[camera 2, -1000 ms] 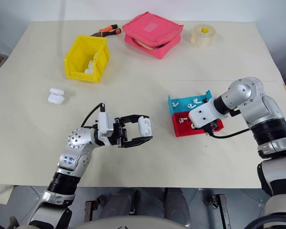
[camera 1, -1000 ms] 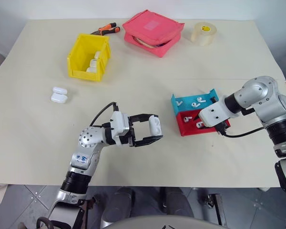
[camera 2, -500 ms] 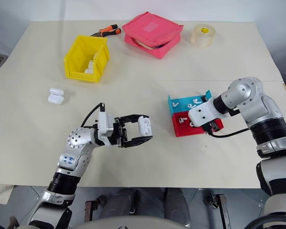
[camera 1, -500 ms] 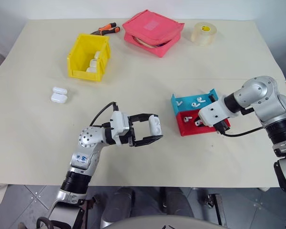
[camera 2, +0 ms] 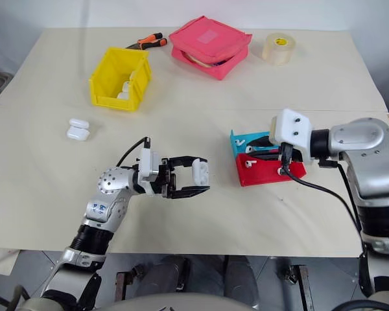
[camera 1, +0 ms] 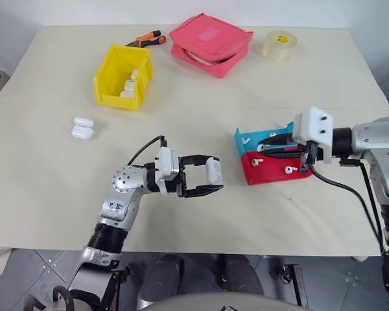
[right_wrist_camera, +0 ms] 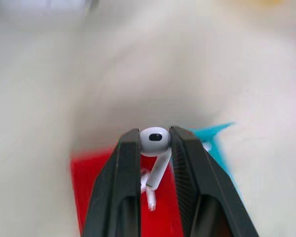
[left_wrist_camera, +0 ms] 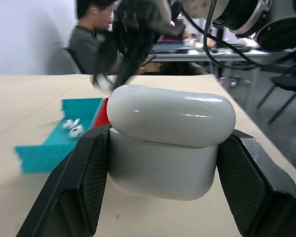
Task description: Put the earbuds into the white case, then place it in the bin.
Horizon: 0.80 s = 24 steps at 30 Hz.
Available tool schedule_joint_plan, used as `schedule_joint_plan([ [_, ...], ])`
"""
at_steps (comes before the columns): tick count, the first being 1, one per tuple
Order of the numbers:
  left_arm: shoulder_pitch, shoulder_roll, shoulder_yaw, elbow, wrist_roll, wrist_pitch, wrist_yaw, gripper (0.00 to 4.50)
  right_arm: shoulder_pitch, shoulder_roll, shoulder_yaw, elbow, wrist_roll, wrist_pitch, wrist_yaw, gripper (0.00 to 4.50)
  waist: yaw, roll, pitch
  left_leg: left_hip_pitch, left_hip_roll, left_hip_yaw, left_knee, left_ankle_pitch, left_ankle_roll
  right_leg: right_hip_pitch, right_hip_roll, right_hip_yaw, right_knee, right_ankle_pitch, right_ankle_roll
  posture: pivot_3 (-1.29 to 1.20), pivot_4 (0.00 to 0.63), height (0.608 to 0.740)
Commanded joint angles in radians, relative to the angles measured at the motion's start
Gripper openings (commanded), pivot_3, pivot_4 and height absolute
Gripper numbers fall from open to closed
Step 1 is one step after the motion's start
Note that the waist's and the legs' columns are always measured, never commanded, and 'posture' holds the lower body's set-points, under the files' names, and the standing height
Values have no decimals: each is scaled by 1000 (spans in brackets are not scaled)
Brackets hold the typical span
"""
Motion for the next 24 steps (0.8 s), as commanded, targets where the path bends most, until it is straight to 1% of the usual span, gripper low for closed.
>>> schedule_joint_plan([
  [1,-42,-16,-3,50,-33,-29,-76,2842,59,88,-108,-211,174,130,-152,493,-4,0,0,1,0,1,0,0,0,0,0,0,0,0,0,0,150,740],
  [5,-99,-42,3,127,-55,-28,-149,2842,133,235,-121,-379,307,211,-336,493,-5,0,0,1,1,1,-1,0,0,0,0,1,1,0,0,0,150,740],
  [9,-141,-77,36,173,-106,-27,-203,2842,205,331,-67,-462,352,219,-445,493,-2,0,0,1,-1,0,-1,0,0,0,1,0,2,0,0,0,150,740],
  [15,-173,-86,64,188,-125,3,-218,2842,271,369,0,-493,344,185,-514,493,-5,0,0,1,-1,-1,-1,0,0,0,2,0,2,0,0,0,150,740],
  [20,-170,-84,76,163,-142,33,-233,2842,307,390,36,-486,330,134,-534,493,-7,0,0,2,-1,-1,-1,0,0,0,2,0,3,0,0,0,150,740],
  [24,-160,-84,77,136,-150,54,-241,2842,304,404,71,-449,306,85,-532,493,-8,0,0,2,-1,-1,-1,0,0,0,2,1,3,0,0,0,150,740],
])
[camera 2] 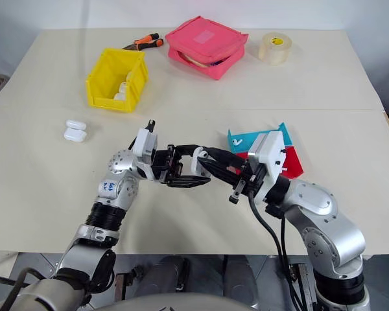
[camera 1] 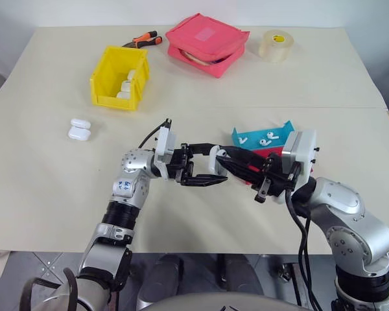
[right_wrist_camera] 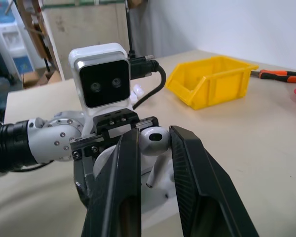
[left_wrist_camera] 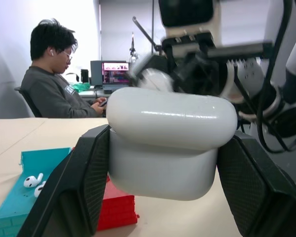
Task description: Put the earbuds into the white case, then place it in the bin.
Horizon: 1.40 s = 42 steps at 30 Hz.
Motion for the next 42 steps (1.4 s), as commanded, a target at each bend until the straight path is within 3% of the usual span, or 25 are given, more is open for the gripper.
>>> schedule_joint_plan([
  [1,4,-3,2,-71,-30,16,-13,2842,-12,22,31,8,-18,-69,2,493,0,0,0,0,0,0,0,0,0,0,0,0,0,0,0,0,150,740],
  [10,23,-2,-13,-105,-25,25,-40,2842,-40,42,85,99,-64,-154,16,493,-3,0,0,0,0,0,0,0,0,0,0,0,0,0,0,0,150,740],
  [27,-18,-36,27,-102,-41,35,19,2842,60,27,122,173,-121,-257,42,493,-5,0,0,0,0,0,0,0,0,0,0,0,0,0,0,0,150,740],
  [42,-28,-28,62,-73,-37,7,37,2842,120,-117,61,160,-105,-261,86,493,-4,0,0,0,0,0,0,0,0,0,0,0,-1,0,0,0,150,740],
])
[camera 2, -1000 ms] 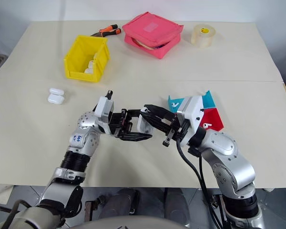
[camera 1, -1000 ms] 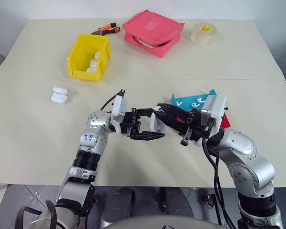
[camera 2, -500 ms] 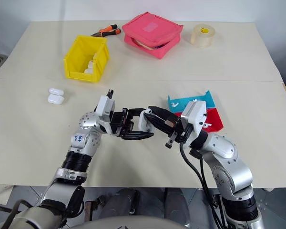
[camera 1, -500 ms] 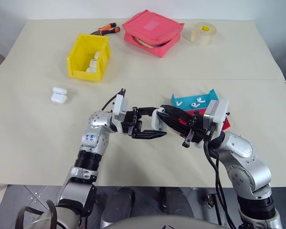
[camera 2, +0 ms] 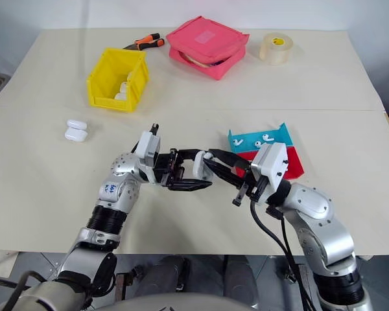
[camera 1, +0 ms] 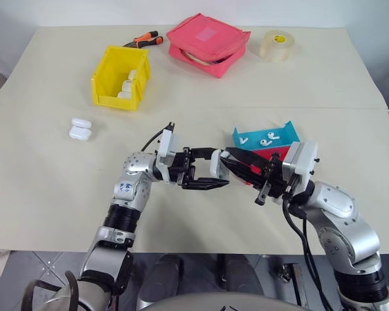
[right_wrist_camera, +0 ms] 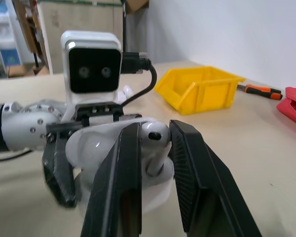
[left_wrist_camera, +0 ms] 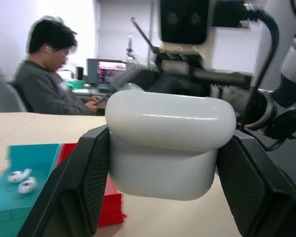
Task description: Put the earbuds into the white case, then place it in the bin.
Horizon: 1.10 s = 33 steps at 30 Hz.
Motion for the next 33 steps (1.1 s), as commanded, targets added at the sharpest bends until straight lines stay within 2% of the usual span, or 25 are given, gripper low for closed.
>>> schedule_joint_plan([
  [1,-48,-19,54,-42,-50,-44,14,2842,25,-38,6,14,1,50,27,493,0,0,0,0,0,0,0,0,0,0,0,0,0,0,0,0,150,740],
  [15,-21,-41,21,-62,-40,-66,-32,2842,-143,-52,97,39,-26,108,51,493,0,0,0,0,0,0,0,0,0,0,0,0,0,0,0,0,150,740],
  [31,-28,-76,24,-35,-36,-98,-51,2842,-252,-94,98,33,-9,249,69,493,6,0,0,0,0,0,1,0,0,0,0,0,-1,0,0,0,150,740],
  [33,-30,-81,23,-26,-32,-107,-52,2842,-265,-95,98,32,-10,257,73,1189,6,0,0,0,0,0,1,0,0,0,-1,0,-1,0,0,0,150,740],
])
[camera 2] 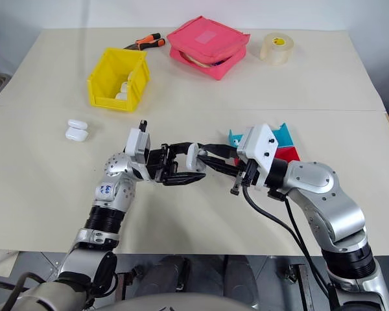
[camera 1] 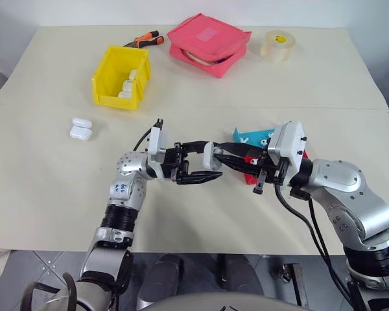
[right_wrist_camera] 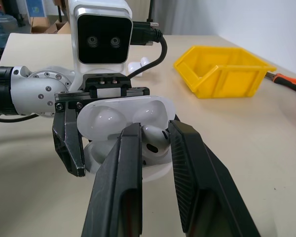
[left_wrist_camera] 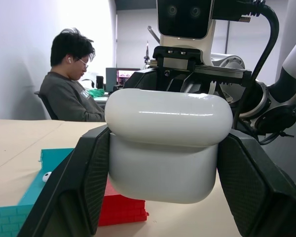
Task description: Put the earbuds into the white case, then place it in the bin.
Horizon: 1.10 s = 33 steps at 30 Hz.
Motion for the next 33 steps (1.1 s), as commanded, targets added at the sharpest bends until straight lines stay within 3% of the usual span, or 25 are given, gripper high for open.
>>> schedule_joint_plan([
  [1,-40,-51,-28,-57,-31,-45,-32,2842,-12,-8,50,12,-9,50,14,1435,0,0,0,0,0,0,0,0,0,0,0,0,0,0,0,0,150,740],
  [6,-47,-63,-19,-21,-18,-72,-31,2842,-51,-11,34,-4,0,68,10,3008,0,0,0,0,0,0,0,0,0,0,0,0,0,0,0,0,150,740],
  [20,-70,-61,4,90,17,-133,-18,2842,-84,-81,-57,-68,53,143,10,3008,1,0,0,0,0,0,0,0,0,0,-1,0,0,0,0,0,150,740],
  [29,-84,-29,26,182,30,-179,-28,2842,-30,-149,-278,-70,111,158,-19,3008,2,0,0,-1,0,0,0,0,0,0,-1,0,0,0,0,0,150,740],
  [33,-92,-16,39,214,32,-195,-18,2842,131,-171,-426,-90,112,177,-30,3008,6,-1,0,-1,0,0,0,0,0,0,-1,0,0,0,0,0,150,740],
])
